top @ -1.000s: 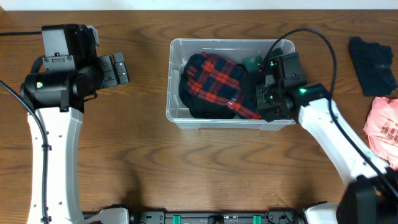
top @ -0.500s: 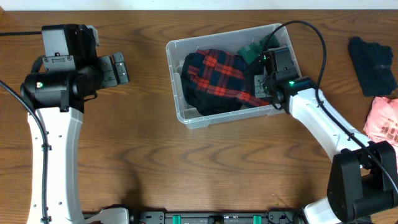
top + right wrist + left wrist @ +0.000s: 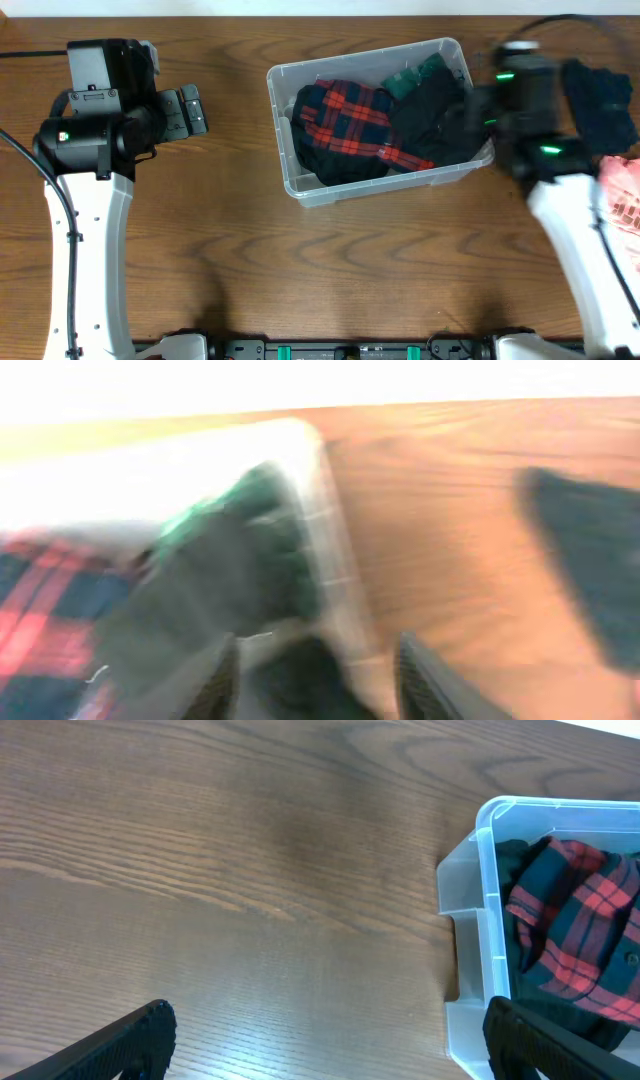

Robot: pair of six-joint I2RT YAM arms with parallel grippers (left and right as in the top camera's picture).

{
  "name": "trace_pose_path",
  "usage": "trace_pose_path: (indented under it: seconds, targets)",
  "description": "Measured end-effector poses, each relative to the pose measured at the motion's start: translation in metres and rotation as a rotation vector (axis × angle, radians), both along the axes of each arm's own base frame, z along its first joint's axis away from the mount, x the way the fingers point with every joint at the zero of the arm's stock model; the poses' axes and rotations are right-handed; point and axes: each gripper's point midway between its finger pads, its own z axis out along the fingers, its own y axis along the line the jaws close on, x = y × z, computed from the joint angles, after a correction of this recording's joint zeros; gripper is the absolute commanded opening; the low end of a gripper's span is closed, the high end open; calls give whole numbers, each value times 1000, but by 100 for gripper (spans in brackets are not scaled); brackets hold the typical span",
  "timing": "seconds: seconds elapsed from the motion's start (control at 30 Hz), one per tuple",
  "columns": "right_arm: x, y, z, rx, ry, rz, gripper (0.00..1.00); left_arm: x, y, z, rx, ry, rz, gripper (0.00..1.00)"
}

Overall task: Pack container
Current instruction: 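Reach the right gripper to the pink printed shirt and grasp it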

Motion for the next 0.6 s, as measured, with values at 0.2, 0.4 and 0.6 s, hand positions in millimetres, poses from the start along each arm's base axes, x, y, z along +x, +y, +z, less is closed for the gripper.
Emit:
trace_pose_path:
  seconds: [0.2,0.4,0.6]
  targets:
    - [-62,-133,-39,13,226,-365,83,0,0,0,0,0,0,98]
    - [-134,-222,-92,95,445,-666,88,0,0,0,0,0,0,98]
    - [-174,-254,-161,184,664,-776,95,0,0,0,0,-1,0,98]
